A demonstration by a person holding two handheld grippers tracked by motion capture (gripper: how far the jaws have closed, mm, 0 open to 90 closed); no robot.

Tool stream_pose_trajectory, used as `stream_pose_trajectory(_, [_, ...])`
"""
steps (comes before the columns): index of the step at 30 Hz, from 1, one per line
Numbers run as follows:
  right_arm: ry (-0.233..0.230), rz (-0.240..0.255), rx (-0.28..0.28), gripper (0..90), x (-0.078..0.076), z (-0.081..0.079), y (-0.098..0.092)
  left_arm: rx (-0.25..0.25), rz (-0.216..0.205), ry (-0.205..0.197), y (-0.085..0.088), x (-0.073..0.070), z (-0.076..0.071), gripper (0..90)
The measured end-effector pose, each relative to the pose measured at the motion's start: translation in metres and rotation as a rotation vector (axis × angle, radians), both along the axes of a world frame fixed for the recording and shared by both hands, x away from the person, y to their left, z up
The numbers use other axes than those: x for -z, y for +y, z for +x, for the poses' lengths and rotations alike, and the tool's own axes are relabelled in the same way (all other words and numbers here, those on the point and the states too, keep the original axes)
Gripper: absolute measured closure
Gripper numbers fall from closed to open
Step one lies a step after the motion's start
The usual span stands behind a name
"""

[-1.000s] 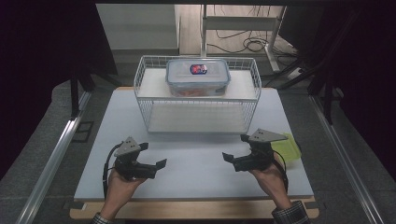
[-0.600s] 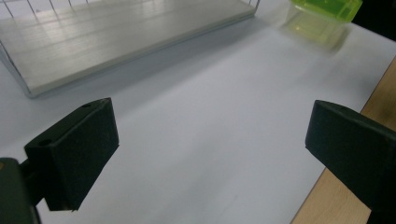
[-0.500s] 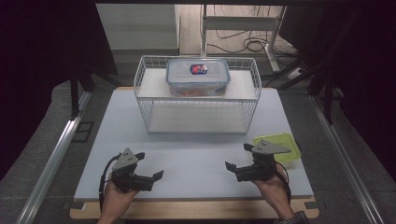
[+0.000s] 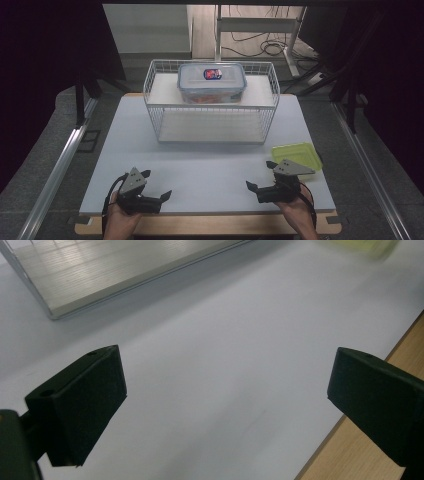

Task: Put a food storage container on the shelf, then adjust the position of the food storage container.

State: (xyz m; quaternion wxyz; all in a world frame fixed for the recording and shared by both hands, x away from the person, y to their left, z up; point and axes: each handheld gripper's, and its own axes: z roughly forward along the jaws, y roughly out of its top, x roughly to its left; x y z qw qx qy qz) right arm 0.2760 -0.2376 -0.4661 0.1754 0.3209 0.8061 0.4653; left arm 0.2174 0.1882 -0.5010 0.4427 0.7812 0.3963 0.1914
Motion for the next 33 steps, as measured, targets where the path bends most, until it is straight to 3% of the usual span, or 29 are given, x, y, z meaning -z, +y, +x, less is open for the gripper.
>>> stream_pose_trajectory(7, [0.015, -0.037, 0.015, 1.6, 0.012, -0.002, -0.004, -0.008, 0.027, 0.006, 0.001, 0.008, -0.002, 2.6])
stream_pose_trajectory(14, [0.038, -0.065, 0.023, 1.7, 0.019, 0.001, -0.005, -0.018, 0.024, 0.015, 0.003, 0.011, 0.000, 2.6])
stream_pose_trajectory(17, [0.050, -0.074, 0.048, 1.7, 0.021, 0.003, -0.006, -0.019, 0.017, 0.014, 0.004, 0.011, 0.000, 2.6])
stream_pose_trajectory(19, [0.072, -0.087, 0.094, 0.4, 0.021, 0.006, -0.010, -0.018, 0.016, 0.016, 0.004, 0.012, 0.001, 2.5])
stream_pose_trajectory(23, [0.084, -0.049, 0.154, 0.1, 0.018, 0.012, -0.019, -0.016, 0.012, 0.022, 0.004, 0.013, 0.001, 2.5])
stream_pose_trajectory(27, [0.101, -0.045, 0.199, 0.5, 0.013, 0.019, -0.031, -0.016, 0.012, 0.028, 0.004, 0.014, 0.002, 2.5])
stream_pose_trajectory(30, [0.108, -0.051, 0.226, 4.2, 0.011, 0.022, -0.038, -0.014, 0.015, 0.033, 0.004, 0.014, 0.002, 2.7])
stream_pose_trajectory(31, [0.113, -0.047, 0.248, 13.1, 0.008, 0.025, -0.046, -0.012, 0.016, 0.040, 0.004, 0.015, 0.003, 2.7])
stream_pose_trajectory(33, [0.119, -0.061, 0.269, 21.5, 0.006, 0.028, -0.054, -0.012, 0.018, 0.041, 0.004, 0.015, 0.003, 2.8])
